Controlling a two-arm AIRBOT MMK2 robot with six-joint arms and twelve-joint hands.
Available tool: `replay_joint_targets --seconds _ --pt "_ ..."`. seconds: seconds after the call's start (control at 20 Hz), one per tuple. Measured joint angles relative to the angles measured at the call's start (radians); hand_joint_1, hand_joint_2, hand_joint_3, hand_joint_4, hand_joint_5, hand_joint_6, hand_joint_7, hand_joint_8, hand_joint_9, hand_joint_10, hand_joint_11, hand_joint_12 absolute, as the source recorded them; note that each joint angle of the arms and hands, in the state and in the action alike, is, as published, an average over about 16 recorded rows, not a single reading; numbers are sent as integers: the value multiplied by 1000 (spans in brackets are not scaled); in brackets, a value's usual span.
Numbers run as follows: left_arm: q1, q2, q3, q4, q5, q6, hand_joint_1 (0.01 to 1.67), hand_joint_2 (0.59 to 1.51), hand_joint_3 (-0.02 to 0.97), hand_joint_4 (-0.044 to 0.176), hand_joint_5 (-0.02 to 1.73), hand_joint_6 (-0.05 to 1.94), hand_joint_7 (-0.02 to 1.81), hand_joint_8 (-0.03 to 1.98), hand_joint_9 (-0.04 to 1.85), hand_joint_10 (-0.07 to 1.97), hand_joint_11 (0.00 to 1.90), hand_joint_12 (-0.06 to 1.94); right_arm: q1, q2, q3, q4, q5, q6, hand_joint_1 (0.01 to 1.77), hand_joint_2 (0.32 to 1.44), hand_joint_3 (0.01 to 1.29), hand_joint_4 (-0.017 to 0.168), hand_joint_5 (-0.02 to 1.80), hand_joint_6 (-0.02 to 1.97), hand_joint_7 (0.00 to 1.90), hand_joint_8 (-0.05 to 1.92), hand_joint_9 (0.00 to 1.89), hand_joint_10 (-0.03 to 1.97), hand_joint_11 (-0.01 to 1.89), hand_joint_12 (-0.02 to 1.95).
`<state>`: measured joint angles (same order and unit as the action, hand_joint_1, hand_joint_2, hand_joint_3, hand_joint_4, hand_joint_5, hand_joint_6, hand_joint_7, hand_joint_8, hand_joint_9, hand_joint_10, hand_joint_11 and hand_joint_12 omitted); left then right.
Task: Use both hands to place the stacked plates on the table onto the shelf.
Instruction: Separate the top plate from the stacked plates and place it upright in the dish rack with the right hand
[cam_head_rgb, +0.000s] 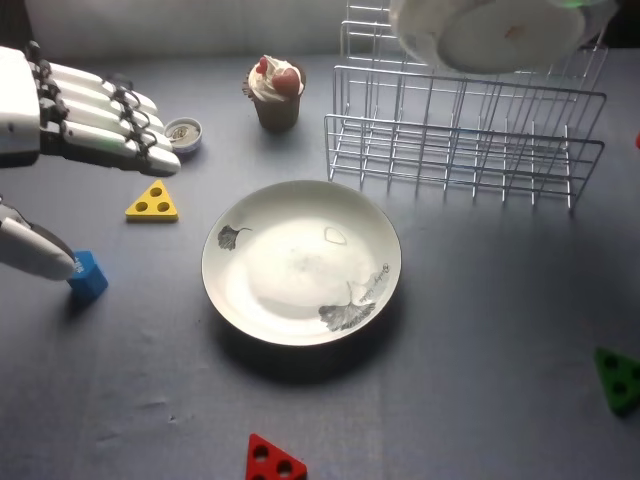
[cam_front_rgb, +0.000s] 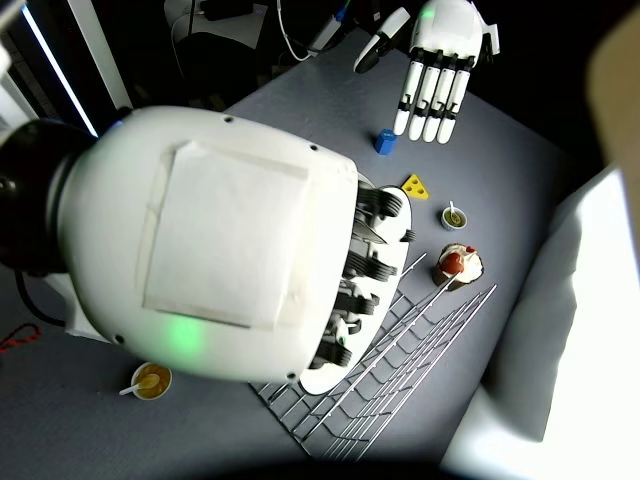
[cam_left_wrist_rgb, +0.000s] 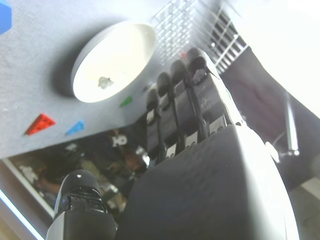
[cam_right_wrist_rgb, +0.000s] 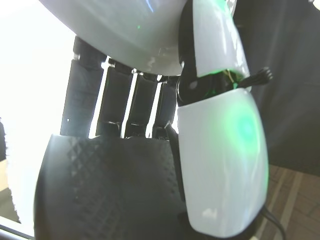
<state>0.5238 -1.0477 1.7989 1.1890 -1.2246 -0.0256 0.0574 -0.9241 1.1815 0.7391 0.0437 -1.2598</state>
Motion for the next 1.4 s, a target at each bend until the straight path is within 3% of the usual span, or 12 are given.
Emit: replay_joint_targets --seconds 0.25,1.0,1.4 --pt "2 -1 -16 16 -25 -1 32 1064 -1 2 300 11 347 11 326 4 304 23 10 -32 46 9 -32 26 1413 978 13 -5 909 961 1099 653 1109 881 1264 189" --pt "-7 -4 -46 51 -42 -1 47 1064 -1 2 309 12 356 11 346 4 326 23 23 -109 155 116 -86 68 1453 986 13 -10 885 932 1121 534 1143 690 962 1339" --pt "-14 -6 -52 57 -37 -2 51 1065 -1 2 304 11 346 11 333 4 307 19 21 -137 189 152 -86 70 1457 986 13 -10 875 931 1126 534 1151 681 964 1346"
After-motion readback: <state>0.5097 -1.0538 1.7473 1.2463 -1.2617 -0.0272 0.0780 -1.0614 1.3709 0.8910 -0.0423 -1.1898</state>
